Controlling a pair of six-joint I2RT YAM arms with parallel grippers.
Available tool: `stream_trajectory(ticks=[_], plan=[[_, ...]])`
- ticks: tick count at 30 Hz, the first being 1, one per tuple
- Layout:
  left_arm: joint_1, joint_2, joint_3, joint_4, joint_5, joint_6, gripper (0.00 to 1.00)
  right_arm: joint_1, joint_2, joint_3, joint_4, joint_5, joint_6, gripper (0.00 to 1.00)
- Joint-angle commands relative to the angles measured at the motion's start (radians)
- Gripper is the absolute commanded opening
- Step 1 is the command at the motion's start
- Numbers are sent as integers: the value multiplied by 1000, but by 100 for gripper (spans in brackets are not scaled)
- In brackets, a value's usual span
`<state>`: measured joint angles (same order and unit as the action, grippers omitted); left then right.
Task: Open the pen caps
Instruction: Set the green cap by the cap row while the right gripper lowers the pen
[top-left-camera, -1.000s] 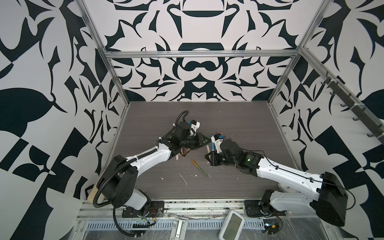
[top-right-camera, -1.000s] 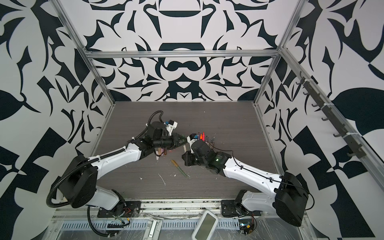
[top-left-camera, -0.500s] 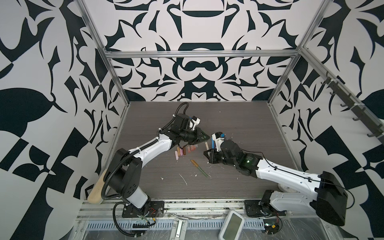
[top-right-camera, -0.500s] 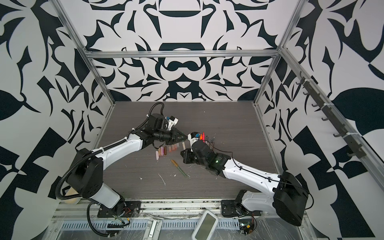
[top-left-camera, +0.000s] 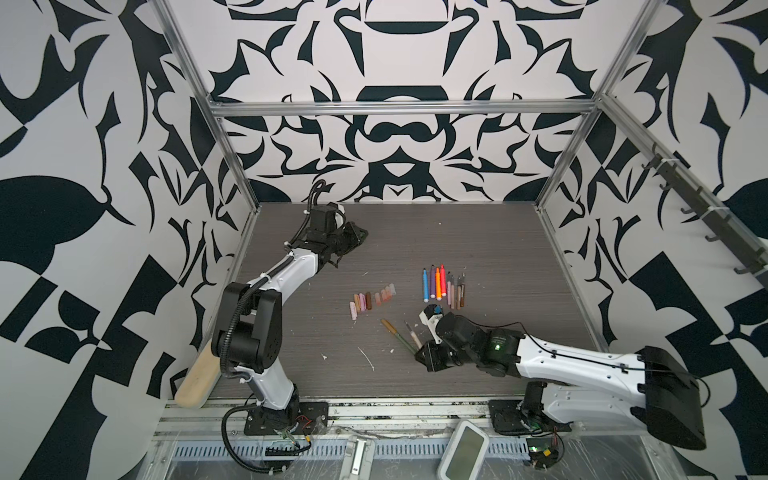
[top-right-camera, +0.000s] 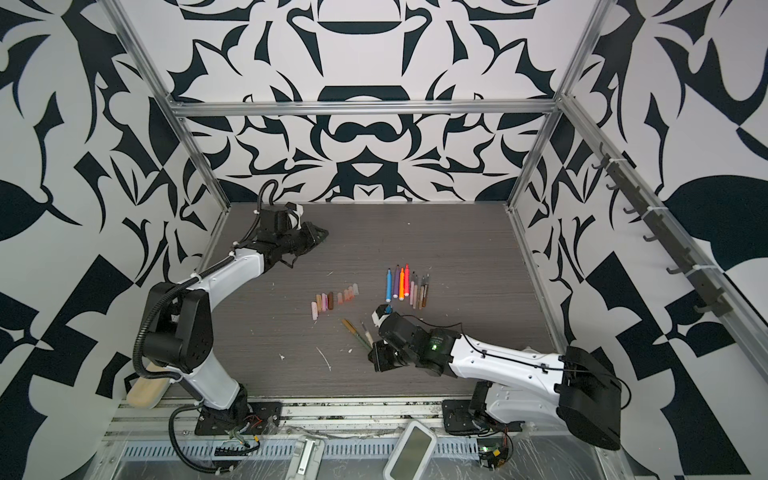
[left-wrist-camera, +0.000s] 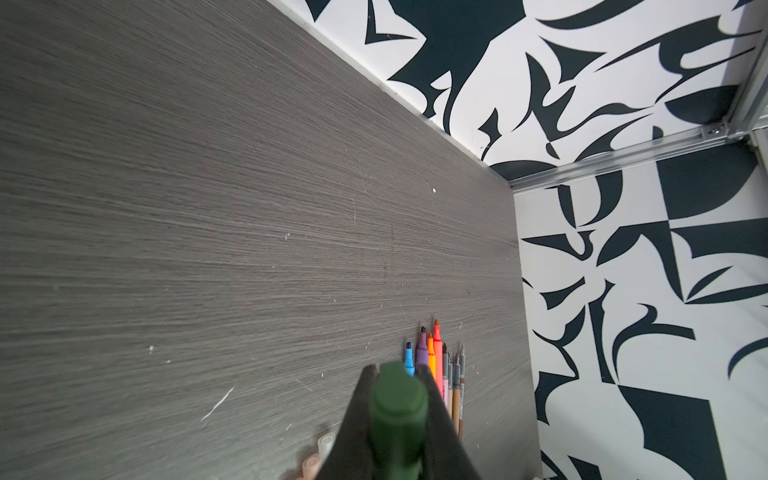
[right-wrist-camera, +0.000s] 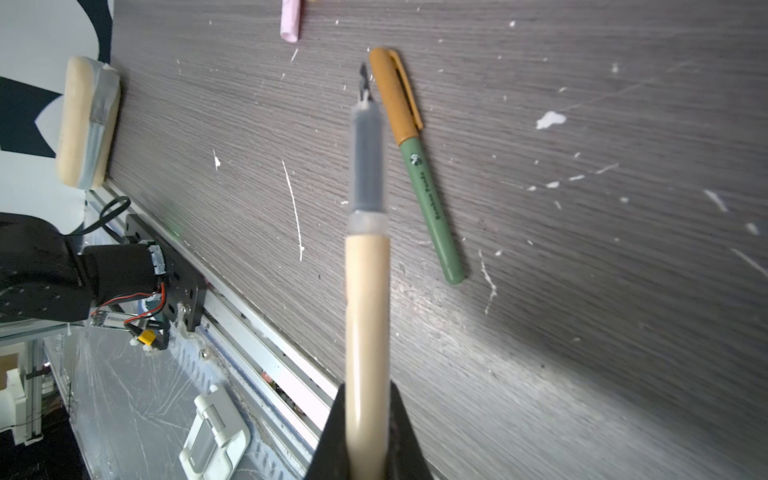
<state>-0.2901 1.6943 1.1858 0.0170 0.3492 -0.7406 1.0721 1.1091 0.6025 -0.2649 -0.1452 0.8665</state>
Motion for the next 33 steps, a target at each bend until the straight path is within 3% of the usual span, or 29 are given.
stream_trajectory(ticks=[1, 5, 14, 21, 28, 33], plan=[[-8, -84, -45, -62, -46, 68, 0, -3, -54, 11, -44, 44, 11, 0], [3, -194, -203, -102, -89, 91, 0, -3, -101, -8, -79, 113, 30, 0], [6, -367, -471, -225, -111, 133, 5, -4, -100, -34, -62, 123, 29, 0], [6, -377, -533, -253, -107, 153, 6, -4, -73, -29, -54, 118, 22, 0], [6, -280, -531, -276, -73, 160, 8, -4, -84, -45, -50, 127, 26, 0], [6, -267, -517, -286, -90, 169, 18, -4, -81, -56, -35, 120, 31, 0]])
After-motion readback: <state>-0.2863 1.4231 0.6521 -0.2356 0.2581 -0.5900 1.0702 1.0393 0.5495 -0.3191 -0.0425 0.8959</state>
